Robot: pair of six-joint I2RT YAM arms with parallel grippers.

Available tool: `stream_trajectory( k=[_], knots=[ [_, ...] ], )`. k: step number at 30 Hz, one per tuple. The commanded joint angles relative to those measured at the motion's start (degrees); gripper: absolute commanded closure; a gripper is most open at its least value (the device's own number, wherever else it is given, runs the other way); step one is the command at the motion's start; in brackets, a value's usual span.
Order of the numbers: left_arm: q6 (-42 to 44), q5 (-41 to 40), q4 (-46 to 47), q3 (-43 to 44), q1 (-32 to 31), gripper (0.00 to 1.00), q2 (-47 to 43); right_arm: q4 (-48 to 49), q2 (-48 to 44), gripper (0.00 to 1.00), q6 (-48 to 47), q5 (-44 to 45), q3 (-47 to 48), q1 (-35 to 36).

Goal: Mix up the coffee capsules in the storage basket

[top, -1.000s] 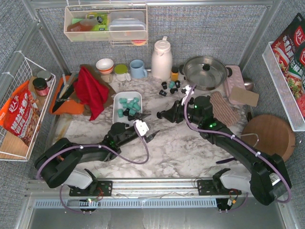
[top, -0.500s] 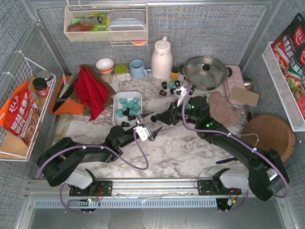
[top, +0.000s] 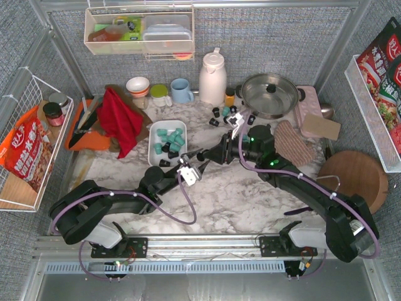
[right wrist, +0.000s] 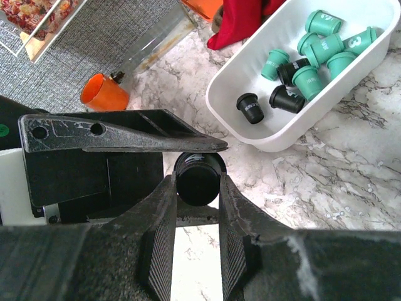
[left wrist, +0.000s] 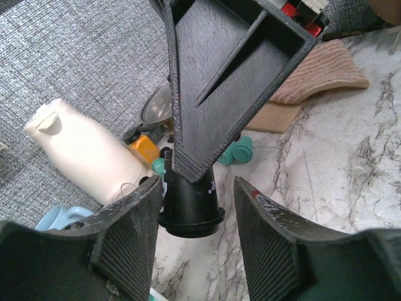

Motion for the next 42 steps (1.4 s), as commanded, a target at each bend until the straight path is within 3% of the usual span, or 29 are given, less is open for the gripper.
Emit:
stream_trajectory(
  k=[1,9,17,19,24,28,33,37,42],
  knots=[
    [0.5,-2.3,2.7,-0.2,-0.3,0.45,-0.2,1.0,0.3,0.70,0.1,-1.2,1.0,0.1],
    [0.1,-6.9,3.7,-0.4,-0.5,0.54,0.1,-0.2,-0.2,0.57,-0.4,-0.6,1.3,0.1],
    [-2.5,-14.7,4.4,-0.7,-0.5,0.57,1.1,-4.9,-2.4,0.47,-3.8,4.9,2.4,0.1],
    [-3.4,-19.8,3.3,-0.1,-0.3,0.55,1.4,-7.6,-3.1,0.47,-5.6,9.3,3.0,0.0],
    [-11.3,-33.0,-11.2,5.3,3.0,0.54,1.2,-15.9,-2.7,0.47,-9.7,29.8,4.9,0.0],
    [-23.6,-32.8,-21.7,7.9,9.4,0.53,0.5,-18.1,1.3,0.43,-11.9,44.8,6.0,-0.3],
    [-32.7,-30.8,-30.8,9.8,15.2,0.51,1.7,-20.6,10.1,0.34,-14.5,51.1,9.6,-2.1],
    [-37.3,-31.5,-38.0,12.8,17.0,0.43,3.9,-23.7,16.2,0.32,-14.2,51.6,14.1,-4.4],
    [-41.2,-34.7,-41.3,12.9,17.2,0.22,4.8,-24.1,21.4,0.29,-13.2,49.8,16.9,-7.9]
  ],
)
